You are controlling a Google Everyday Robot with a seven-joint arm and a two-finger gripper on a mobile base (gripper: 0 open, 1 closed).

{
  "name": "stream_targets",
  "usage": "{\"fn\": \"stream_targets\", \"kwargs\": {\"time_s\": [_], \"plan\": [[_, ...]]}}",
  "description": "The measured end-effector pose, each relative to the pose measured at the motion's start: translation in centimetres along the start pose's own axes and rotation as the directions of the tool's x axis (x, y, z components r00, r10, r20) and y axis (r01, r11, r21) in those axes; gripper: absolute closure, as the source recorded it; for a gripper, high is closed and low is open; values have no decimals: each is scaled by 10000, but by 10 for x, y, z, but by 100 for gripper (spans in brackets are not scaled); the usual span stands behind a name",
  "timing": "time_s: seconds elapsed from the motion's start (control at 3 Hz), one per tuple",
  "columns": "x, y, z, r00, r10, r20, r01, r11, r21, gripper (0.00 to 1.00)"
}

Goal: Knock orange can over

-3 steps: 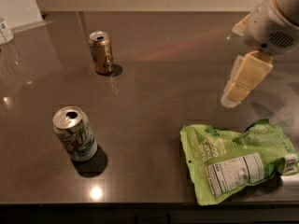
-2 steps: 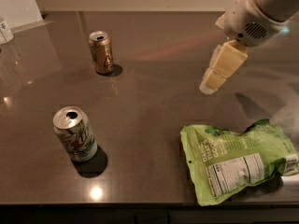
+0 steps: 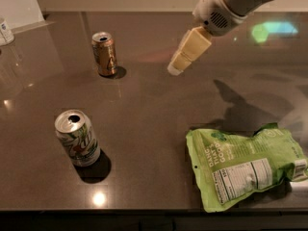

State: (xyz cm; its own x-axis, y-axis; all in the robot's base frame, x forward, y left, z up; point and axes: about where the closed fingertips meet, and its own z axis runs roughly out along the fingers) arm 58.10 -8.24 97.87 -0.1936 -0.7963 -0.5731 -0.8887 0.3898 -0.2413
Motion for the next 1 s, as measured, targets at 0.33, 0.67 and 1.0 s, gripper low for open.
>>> {"fn": "stream_targets", "kwargs": {"time_s": [0.33,0.67,1.0], "plan": [[-35,-9,32,9977,247,635,-251,9997,62,0],[-64,-13,65,9920,546,1139,-547,9985,-25,0],[-87,-15,95,9856,800,1488,-796,9968,-85,0]]}}
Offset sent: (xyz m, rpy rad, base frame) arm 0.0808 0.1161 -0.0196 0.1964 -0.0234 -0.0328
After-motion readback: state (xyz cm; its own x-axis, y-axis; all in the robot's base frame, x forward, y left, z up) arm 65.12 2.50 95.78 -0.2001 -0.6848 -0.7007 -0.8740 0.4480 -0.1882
